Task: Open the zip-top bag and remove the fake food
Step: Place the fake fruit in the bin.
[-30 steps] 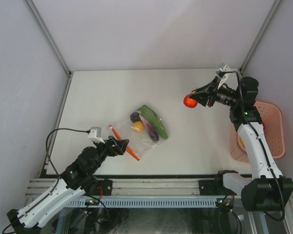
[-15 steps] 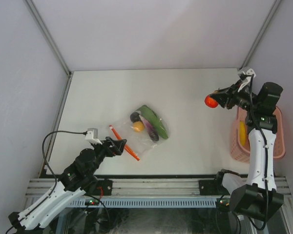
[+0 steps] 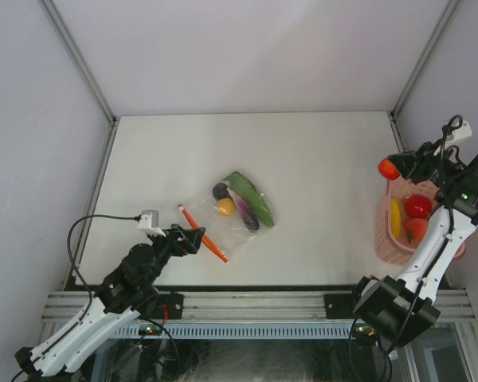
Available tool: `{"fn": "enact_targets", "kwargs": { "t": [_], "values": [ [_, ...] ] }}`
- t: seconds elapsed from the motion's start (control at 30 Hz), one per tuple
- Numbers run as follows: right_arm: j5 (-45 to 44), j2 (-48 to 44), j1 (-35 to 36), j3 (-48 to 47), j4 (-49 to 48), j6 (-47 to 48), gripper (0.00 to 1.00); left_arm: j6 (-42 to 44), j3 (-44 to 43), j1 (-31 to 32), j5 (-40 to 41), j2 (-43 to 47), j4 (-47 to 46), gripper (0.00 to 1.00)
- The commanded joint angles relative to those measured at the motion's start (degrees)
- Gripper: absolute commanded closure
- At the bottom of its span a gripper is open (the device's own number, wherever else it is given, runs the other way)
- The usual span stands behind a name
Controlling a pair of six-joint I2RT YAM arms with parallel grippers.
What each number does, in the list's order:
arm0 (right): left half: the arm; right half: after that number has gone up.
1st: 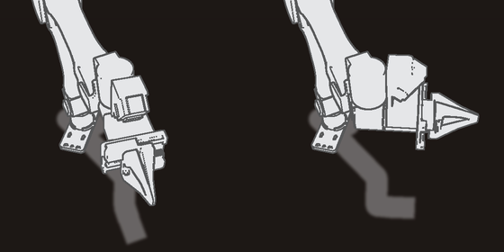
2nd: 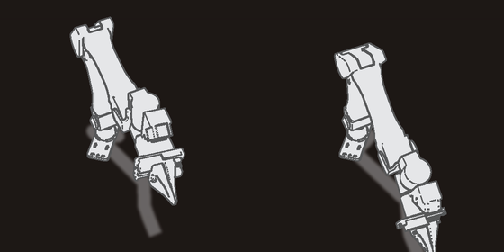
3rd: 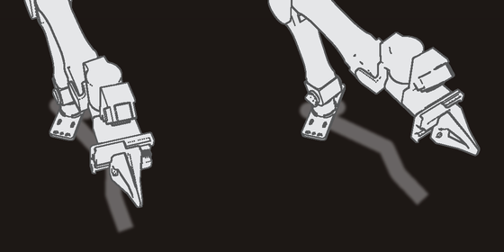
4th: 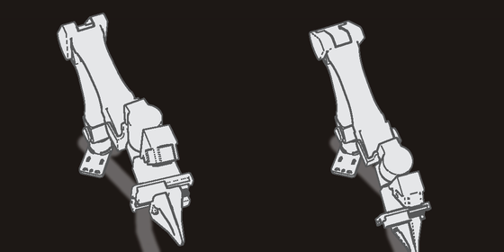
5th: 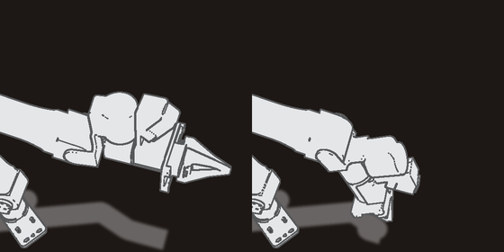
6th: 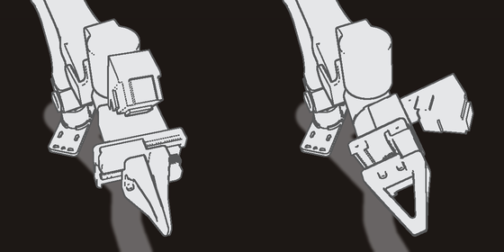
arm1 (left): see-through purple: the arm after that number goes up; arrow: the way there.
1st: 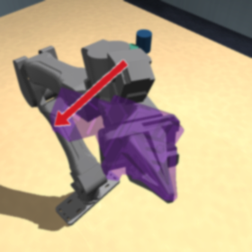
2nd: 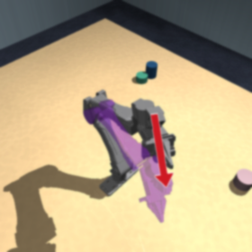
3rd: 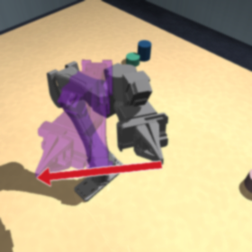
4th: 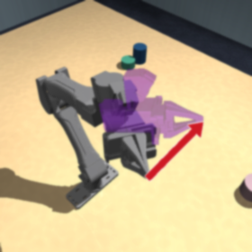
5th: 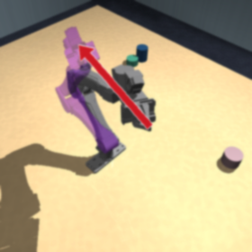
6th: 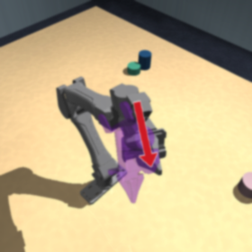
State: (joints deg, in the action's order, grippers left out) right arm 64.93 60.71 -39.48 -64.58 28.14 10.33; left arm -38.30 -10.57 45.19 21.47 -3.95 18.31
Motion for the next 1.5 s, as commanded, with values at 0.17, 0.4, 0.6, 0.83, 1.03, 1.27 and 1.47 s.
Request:
{"fn": "enact_targets", "kwargs": {
  "t": [0.17, 0.4, 0.6, 0.83, 1.03, 1.27, 1.47],
  "values": [
    [-4.43, 2.4, -9.68, -7.61, 12.27, 14.88, 0.97, 1.72, 2.48, -0.36, 0.46, -0.4, -3.81, 0.05],
    [-17.28, 4.35, -10.83, -7.84, 15.67, 22.95, 0.96, 1.76, 2.74, -0.36, -0.2, -1.21, -4.23, 0.05],
    [-22.8, 7.69, -12.11, -7.84, 18.16, 27.4, 0.95, 1.8, 2.66, -0.36, -0.42, -1.31, -4.68, 0.05],
    [-27.51, 11.69, -12.37, -7.85, 22.73, 34.94, 0.87, 1.53, 2.77, -0.35, -0.79, -1.2, -4.68, 0.05],
    [-31.15, 14.74, -12.42, -7.85, 30.1, 42.87, 0.77, 1.41, 2.91, -0.36, -0.8, -1.13, -4.73, 0.05],
    [-33.1, 17.86, -13.08, -7.81, 37.5, 48.86, 0.68, 1.27, 2.84, -0.34, -0.98, -1.91, -5.38, 0.05],
    [-33.92, 18.19, -15.79, -7.77, 40.85, 53.26, 0.6, 0.91, 3.46, -0.36, -1.38, -1.92, -6.45, 0.05]
  ]
}}
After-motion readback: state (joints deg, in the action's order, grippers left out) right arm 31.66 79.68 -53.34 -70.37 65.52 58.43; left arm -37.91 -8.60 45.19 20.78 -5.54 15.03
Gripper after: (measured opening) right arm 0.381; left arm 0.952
